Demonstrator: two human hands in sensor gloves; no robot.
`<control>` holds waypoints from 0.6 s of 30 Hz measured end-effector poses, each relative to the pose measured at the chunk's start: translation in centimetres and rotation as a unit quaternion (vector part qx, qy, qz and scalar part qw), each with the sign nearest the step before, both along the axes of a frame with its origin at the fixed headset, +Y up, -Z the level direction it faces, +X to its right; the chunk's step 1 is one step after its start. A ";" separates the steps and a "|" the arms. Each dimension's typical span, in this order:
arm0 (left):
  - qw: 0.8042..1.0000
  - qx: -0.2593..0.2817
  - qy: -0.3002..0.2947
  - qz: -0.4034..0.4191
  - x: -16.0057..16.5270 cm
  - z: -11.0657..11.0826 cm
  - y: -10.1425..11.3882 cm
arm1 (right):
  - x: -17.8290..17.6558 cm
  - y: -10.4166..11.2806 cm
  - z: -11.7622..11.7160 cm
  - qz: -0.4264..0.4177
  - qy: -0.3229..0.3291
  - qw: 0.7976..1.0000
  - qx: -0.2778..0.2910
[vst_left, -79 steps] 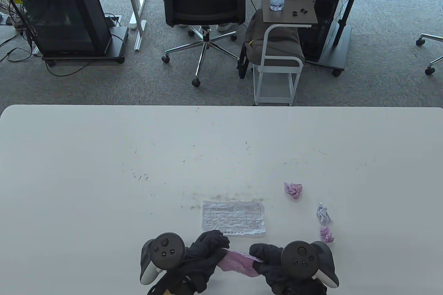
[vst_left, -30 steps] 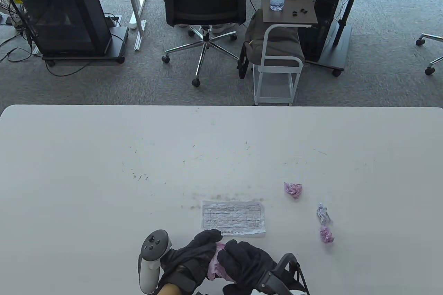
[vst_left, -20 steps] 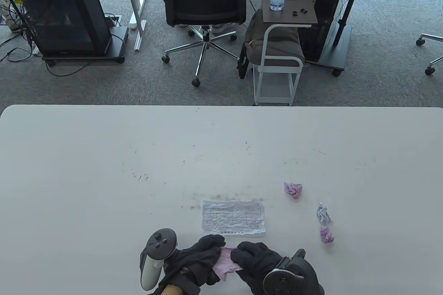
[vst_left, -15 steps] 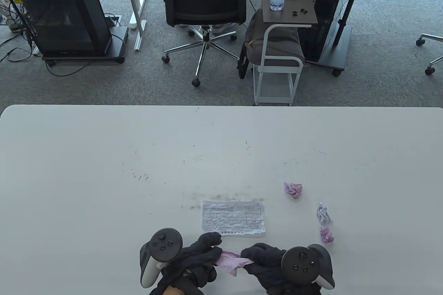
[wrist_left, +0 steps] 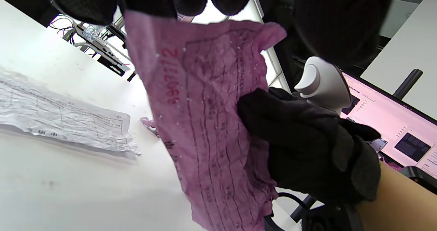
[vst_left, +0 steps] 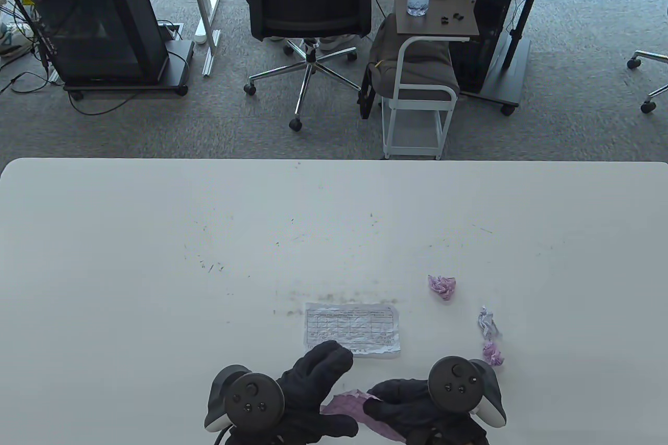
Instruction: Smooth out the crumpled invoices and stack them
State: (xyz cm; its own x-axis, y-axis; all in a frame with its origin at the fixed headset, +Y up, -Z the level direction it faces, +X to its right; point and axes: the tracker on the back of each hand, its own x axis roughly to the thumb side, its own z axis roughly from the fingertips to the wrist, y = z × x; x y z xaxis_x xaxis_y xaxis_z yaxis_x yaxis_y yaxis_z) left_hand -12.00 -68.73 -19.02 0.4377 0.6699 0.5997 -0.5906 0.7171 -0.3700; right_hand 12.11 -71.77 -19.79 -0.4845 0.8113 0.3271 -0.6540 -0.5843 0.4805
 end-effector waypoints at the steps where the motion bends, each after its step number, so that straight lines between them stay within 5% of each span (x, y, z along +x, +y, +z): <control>1: 1.000 -0.007 -0.005 -0.008 0.3 0.0 -0.2 | -0.2 -0.1 0.0 -0.004 0.007 1.000 -0.003; 10: 0.997 0.018 0.068 0.021 0.4 -0.3 -0.9 | -0.2 -0.3 -0.3 -0.015 0.026 0.999 -0.020; 18: 0.976 -0.079 0.179 0.098 -2.8 -1.8 -2.8 | 2.1 -0.2 -0.8 -0.080 -0.047 0.995 -0.027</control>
State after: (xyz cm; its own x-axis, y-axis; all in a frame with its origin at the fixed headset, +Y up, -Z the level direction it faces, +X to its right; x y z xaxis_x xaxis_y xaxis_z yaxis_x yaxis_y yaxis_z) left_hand -14.85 -71.51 -20.83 0.4547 0.8333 0.3145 -0.8222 0.5285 -0.2116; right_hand 14.16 -71.94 -20.59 -0.3738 0.8961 0.2395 -0.7804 -0.4434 0.4409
